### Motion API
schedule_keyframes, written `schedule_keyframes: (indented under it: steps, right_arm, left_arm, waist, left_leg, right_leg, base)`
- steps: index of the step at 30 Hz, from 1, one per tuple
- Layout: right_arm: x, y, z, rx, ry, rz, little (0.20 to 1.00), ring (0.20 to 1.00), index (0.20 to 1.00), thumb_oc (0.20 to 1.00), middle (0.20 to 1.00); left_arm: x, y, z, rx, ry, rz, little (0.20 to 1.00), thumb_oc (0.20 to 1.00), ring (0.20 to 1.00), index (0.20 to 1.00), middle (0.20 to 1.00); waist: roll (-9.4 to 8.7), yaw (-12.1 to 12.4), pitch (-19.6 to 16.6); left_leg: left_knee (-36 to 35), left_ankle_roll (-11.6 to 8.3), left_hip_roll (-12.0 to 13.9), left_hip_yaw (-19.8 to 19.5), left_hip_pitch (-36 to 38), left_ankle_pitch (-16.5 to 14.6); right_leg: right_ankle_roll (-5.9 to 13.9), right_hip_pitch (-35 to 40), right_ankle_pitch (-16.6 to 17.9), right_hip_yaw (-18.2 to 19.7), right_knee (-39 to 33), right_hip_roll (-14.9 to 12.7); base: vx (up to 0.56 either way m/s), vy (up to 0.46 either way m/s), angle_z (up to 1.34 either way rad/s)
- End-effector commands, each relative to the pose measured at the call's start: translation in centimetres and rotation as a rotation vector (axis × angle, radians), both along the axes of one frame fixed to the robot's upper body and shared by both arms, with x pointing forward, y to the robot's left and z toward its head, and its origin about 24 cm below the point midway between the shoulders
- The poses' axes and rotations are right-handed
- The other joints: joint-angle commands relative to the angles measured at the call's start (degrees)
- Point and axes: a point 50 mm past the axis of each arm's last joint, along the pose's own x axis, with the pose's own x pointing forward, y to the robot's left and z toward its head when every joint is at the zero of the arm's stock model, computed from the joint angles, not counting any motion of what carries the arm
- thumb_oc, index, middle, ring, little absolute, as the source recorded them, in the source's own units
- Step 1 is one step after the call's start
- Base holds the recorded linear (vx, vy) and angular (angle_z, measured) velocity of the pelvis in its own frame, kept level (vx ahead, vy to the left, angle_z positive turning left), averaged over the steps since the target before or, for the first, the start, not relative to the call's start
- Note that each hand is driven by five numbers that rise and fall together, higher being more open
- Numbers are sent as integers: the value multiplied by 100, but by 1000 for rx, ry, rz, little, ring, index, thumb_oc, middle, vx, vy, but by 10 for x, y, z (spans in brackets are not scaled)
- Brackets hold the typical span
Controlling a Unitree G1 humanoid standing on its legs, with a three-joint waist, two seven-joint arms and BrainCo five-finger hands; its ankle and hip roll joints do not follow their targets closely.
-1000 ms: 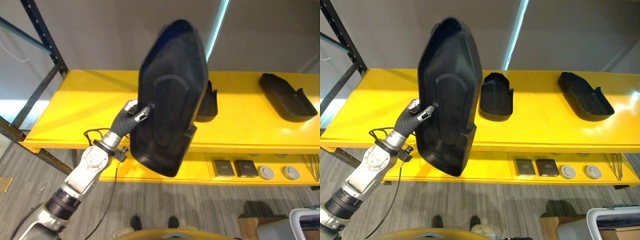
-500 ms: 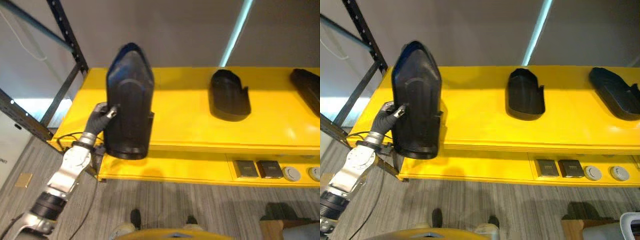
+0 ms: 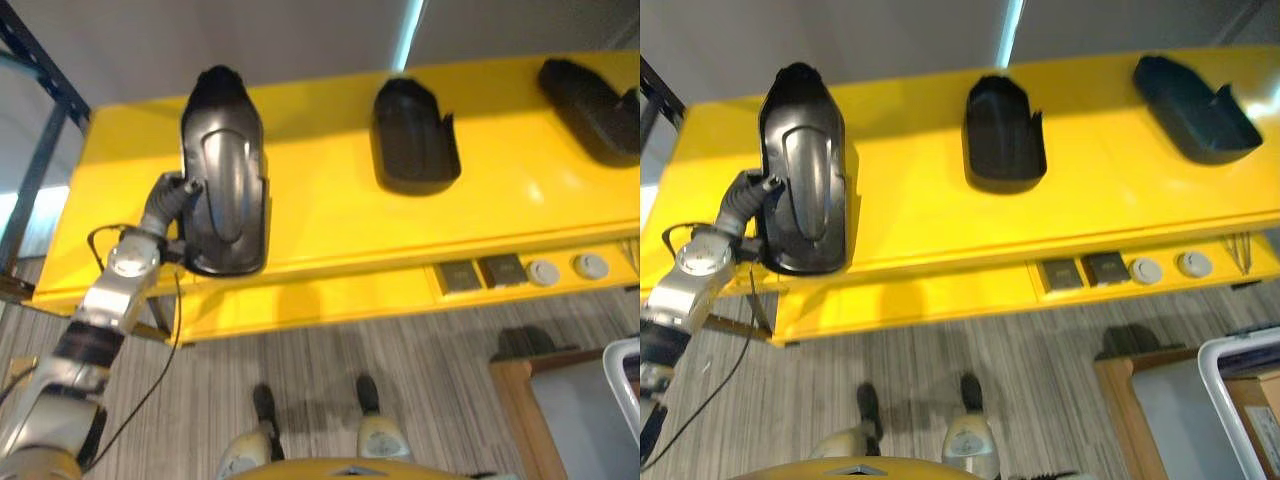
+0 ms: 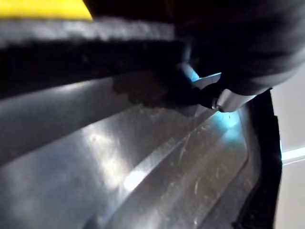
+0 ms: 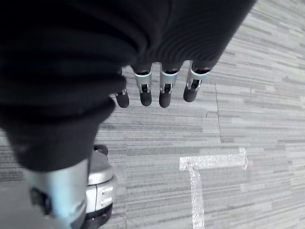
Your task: Move parts from the plastic box to the shelf.
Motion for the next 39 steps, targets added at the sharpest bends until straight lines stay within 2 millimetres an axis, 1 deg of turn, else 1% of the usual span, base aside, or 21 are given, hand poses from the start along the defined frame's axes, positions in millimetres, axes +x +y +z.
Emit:
schedule_keyframes:
  steps: [1,4,5,8,10,17,19,20,21,26,27,30,33,36,37,38,39]
  right_arm:
    - [-3,-9,3,-14,35,30,1000,1000,1000,1000,1000]
    - [8,-12,7,-18,7,36,1000,1000,1000,1000,1000]
    - [9,-12,7,-17,4,36,1000,1000,1000,1000,1000]
    - [11,-15,9,-26,-1,44,1000,1000,1000,1000,1000]
    - [14,-18,10,-37,-17,44,1000,1000,1000,1000,1000]
    - [23,-20,14,-40,-44,26,1000,1000,1000,1000,1000]
    - [23,-19,13,-34,-48,18,1000,1000,1000,1000,1000]
    - [23,-18,13,-33,-49,15,1000,1000,1000,1000,1000]
    - [23,-17,13,-34,-41,23,1000,1000,1000,1000,1000]
    - [23,-17,13,-37,-32,57,1000,1000,1000,1000,1000]
    - [23,-17,12,-37,-37,50,1000,1000,1000,1000,1000]
    - [16,-11,9,-13,-15,44,1000,1000,1000,1000,1000]
    - [11,-5,5,6,-5,48,1000,1000,1000,1000,1000]
    - [4,2,1,21,9,35,1000,1000,1000,1000,1000]
    - [1,4,-1,27,20,32,1000,1000,1000,1000,1000]
    - [-6,7,-3,34,40,34,1000,1000,1000,1000,1000]
    - [-8,8,-4,37,46,33,1000,1000,1000,1000,1000]
  left_arm:
    - [16,28,28,27,-18,99,200,200,200,200,200]
    - [20,49,32,61,51,164,200,200,200,200,200]
    - [20,53,31,70,65,174,200,200,200,200,200]
    - [16,73,30,95,101,228,200,200,200,200,200]
    - [14,80,30,114,123,226,200,200,200,200,200]
    - [13,85,28,151,172,243,200,200,200,200,200]
    - [11,89,28,196,189,257,200,200,200,200,200]
    - [11,90,26,210,198,257,222,222,222,222,222]
    - [10,92,22,252,236,244,1000,1000,1000,1000,1000]
    - [11,88,20,284,245,230,1000,1000,1000,1000,1000]
    - [11,87,18,292,254,229,1000,1000,1000,1000,1000]
    - [9,87,4,336,297,268,1000,1000,1000,1000,1000]
    - [10,89,0,375,294,315,1000,1000,1000,1000,1000]
    - [11,92,3,402,254,372,1000,1000,1000,1000,1000]
    - [12,91,5,399,223,396,1000,1000,1000,1000,1000]
    - [14,89,13,388,142,432,1000,1000,1000,1000,1000]
    - [15,87,15,382,125,440,1000,1000,1000,1000,1000]
  waist:
    - [187,-69,68]
    - [245,-154,211]
    - [255,-165,230]
    - [322,-200,301]
    - [355,-195,354]
    - [392,-172,408]
    - [385,-163,394]
    - [381,-163,386]
    - [378,-163,356]
    - [384,-173,298]
    - [385,-176,284]
    - [355,-201,94]
    - [304,-207,-27]
    - [251,-208,-197]
    - [230,-209,-279]
    - [197,-204,-416]
    - [189,-203,-453]
  left_leg:
    - [222,243,-161,-159,214,-393]
    - [177,225,-160,-159,185,-365]
    - [169,218,-153,-158,189,-362]
    - [134,197,-126,-97,206,-337]
    - [121,177,-105,-70,183,-308]
    - [88,139,-75,-68,168,-275]
    - [88,134,-59,-61,178,-271]
    - [86,133,-58,-59,189,-273]
    - [87,128,-44,-46,209,-275]
    - [81,113,-23,-7,266,-275]
    - [79,109,-19,-11,283,-278]
    - [75,99,-7,27,431,-299]
    - [88,103,9,63,507,-312]
    - [91,104,23,105,620,-353]
    - [90,106,29,132,677,-375]
    - [87,101,40,175,771,-402]
    - [86,99,44,186,798,-410]
  right_leg:
    - [-165,-295,-304,122,770,42]
    - [-170,-372,-219,204,649,71]
    - [-167,-373,-205,212,618,74]
    - [-166,-385,-158,229,537,71]
    - [-173,-395,-139,225,503,73]
    - [-170,-388,-122,185,453,70]
    - [-171,-372,-116,175,440,74]
    - [-170,-362,-115,174,434,75]
    - [-174,-334,-122,171,421,84]
    - [-179,-274,-136,168,405,98]
    - [-178,-253,-135,165,390,102]
    - [-164,-91,-140,159,329,120]
    - [-169,6,-141,137,310,124]
    - [-156,147,-148,116,264,123]
    - [-147,218,-152,104,237,121]
    - [-134,327,-152,81,201,124]
    - [-131,358,-154,72,194,125]
  base:
    - [-11,17,-16]
    - [0,22,-16]
    - [14,21,-19]
    - [-2,32,-8]
    - [-47,18,-1]
    - [-23,0,1]
    - [-9,-23,4]
    - [-1,-22,8]
    - [2,-11,7]
    - [-4,-1,3]
    - [10,0,5]
    - [70,-11,4]
    - [44,-32,-2]
    - [48,-43,1]
    - [63,-42,2]
    - [64,-40,2]
    - [47,-32,2]
